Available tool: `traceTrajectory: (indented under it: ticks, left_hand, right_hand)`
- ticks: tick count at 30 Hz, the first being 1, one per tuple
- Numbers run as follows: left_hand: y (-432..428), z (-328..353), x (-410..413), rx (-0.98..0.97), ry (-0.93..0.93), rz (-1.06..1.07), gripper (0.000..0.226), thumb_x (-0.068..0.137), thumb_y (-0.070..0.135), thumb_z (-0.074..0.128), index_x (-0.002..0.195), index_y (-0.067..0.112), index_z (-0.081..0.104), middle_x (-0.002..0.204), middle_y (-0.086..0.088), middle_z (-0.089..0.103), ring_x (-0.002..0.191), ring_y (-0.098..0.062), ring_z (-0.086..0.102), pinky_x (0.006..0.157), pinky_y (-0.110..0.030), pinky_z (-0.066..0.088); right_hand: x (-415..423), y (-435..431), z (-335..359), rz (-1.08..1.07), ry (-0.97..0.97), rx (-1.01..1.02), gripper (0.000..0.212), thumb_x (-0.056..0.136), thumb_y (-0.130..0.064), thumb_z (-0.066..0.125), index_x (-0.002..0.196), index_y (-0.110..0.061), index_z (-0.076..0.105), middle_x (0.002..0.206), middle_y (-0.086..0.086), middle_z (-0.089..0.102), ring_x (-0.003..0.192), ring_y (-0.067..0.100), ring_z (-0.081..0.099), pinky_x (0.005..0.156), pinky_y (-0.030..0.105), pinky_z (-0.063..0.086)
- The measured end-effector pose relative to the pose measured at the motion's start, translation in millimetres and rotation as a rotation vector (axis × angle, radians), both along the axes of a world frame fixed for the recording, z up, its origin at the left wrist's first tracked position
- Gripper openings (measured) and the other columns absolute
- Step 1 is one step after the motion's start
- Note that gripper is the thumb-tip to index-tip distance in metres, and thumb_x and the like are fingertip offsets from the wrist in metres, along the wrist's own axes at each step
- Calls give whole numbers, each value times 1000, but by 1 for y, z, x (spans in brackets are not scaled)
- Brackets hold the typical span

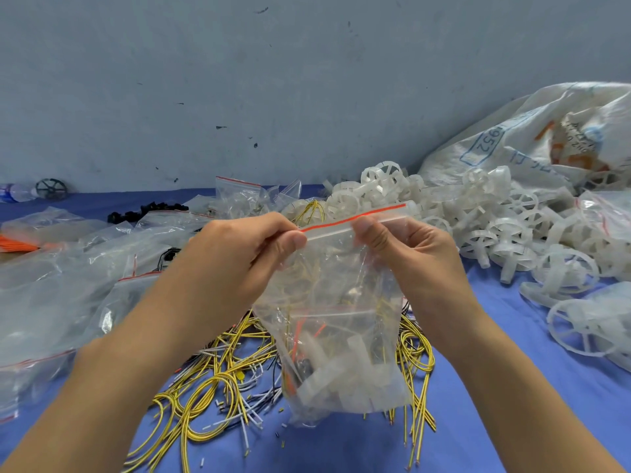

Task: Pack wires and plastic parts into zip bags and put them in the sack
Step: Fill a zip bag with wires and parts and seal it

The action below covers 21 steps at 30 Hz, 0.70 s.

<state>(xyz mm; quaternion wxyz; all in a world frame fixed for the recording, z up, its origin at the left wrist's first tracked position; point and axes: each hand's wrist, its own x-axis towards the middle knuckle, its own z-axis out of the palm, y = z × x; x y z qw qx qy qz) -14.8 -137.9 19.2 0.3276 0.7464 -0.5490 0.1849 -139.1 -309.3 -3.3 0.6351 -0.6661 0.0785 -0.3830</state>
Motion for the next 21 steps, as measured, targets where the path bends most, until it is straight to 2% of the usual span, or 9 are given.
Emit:
traceTrajectory:
  ticks: [3, 5, 8, 10, 12, 15, 18, 21]
  left_hand:
    - [-1, 0, -3, -16, -27, 3, 27, 96, 46, 46, 93, 27, 65, 69, 20, 58, 66, -6, 60, 60, -36, 50]
    - [-2, 0, -5, -26, -36, 5, 28, 96, 45, 46, 94, 24, 66, 70, 18, 57, 67, -9, 59, 61, -38, 50]
    - [-4, 1, -11, -19, -67, 4, 29, 97, 43, 46, 96, 22, 66, 73, 14, 59, 67, -15, 59, 60, -42, 50]
    - [-6, 2, -17, -5, -107, 5, 31, 97, 41, 45, 100, 20, 67, 81, 13, 64, 71, -17, 62, 61, -42, 51]
    - [-7, 2, -20, 0, -121, 13, 32, 97, 41, 45, 102, 20, 68, 87, 12, 66, 75, -19, 64, 63, -42, 52]
    - [-7, 2, -18, -12, -100, -10, 31, 97, 41, 47, 101, 20, 69, 86, 16, 63, 76, -16, 62, 64, -41, 51]
    - [-5, 3, -12, -16, -92, -20, 31, 96, 41, 48, 99, 19, 70, 82, 18, 57, 72, -12, 57, 64, -39, 50]
    - [1, 3, 0, -22, -49, -3, 29, 96, 41, 51, 95, 20, 71, 81, 16, 60, 72, -9, 58, 65, -35, 49]
  right_hand:
    - [-5, -4, 13, 19, -33, -116, 17, 76, -34, 74, 91, -25, 76, 72, -13, 69, 61, -1, 57, 60, 11, 46]
    - [-9, -8, 26, -73, -29, -368, 23, 79, -37, 74, 100, -28, 73, 80, -15, 70, 67, -2, 61, 64, 11, 47]
    - [-13, -7, 40, -182, 135, -834, 34, 78, -60, 66, 100, -35, 72, 89, -15, 69, 79, 5, 65, 74, 25, 51]
    - [-13, 1, 43, -165, 271, -992, 42, 78, -67, 55, 97, -35, 73, 91, -15, 69, 86, 6, 65, 77, 35, 52]
    - [-11, 8, 43, -164, 332, -1063, 38, 83, -61, 51, 96, -35, 74, 92, -14, 71, 90, 10, 64, 79, 39, 50]
    - [-10, 8, 44, -210, 343, -1141, 28, 88, -52, 54, 97, -35, 74, 89, -14, 69, 88, 11, 54, 81, 37, 44]
    - [-10, 4, 41, -272, 336, -1172, 16, 91, -44, 60, 95, -36, 73, 84, -15, 65, 83, 7, 43, 77, 34, 40]
    - [-11, -2, 39, -328, 325, -1164, 12, 91, -40, 64, 92, -34, 74, 79, -20, 56, 82, 6, 40, 77, 34, 39]
